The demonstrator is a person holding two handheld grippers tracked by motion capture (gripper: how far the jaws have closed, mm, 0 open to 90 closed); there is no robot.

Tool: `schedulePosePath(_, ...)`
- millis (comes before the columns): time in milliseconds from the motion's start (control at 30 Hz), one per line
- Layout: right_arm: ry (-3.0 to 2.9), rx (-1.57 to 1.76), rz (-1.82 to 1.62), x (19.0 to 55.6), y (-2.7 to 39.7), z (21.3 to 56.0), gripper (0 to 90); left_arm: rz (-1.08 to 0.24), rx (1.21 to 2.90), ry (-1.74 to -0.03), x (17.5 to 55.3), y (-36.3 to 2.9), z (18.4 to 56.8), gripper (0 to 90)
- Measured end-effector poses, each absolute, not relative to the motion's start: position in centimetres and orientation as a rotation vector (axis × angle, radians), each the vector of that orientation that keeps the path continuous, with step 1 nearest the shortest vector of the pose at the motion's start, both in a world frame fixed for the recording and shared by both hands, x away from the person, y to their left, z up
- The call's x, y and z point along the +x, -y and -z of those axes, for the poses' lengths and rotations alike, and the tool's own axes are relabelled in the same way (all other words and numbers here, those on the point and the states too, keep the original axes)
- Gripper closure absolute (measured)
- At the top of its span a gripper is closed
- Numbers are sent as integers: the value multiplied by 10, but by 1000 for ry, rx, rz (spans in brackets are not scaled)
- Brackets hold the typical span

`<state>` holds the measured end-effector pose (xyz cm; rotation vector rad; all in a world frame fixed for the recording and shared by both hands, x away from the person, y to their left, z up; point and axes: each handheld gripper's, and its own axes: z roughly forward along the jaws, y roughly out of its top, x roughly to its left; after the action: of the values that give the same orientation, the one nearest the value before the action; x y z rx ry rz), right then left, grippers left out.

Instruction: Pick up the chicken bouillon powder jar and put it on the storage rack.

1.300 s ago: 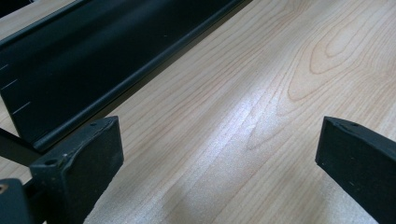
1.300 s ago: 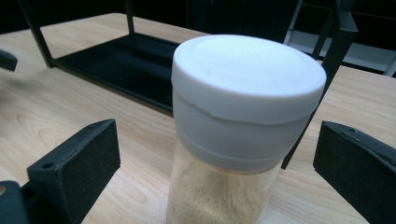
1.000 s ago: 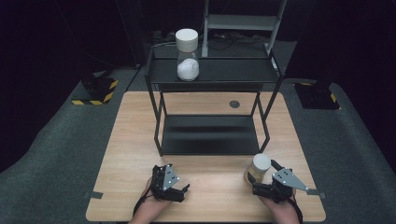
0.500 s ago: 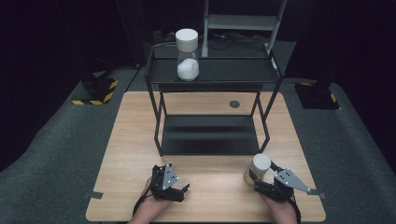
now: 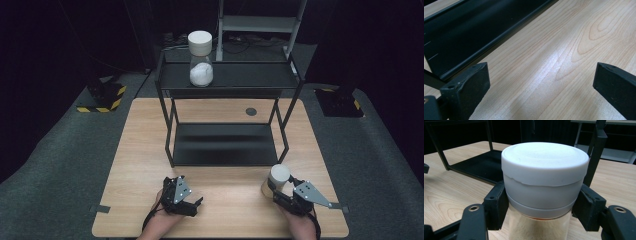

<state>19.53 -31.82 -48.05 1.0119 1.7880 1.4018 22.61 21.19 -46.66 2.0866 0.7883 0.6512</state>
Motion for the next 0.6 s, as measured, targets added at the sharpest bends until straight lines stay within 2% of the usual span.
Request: schedulePosePath(600, -1777, 1014, -1407, 196, 316, 474, 348, -661, 2101, -773, 226, -211, 466, 11)
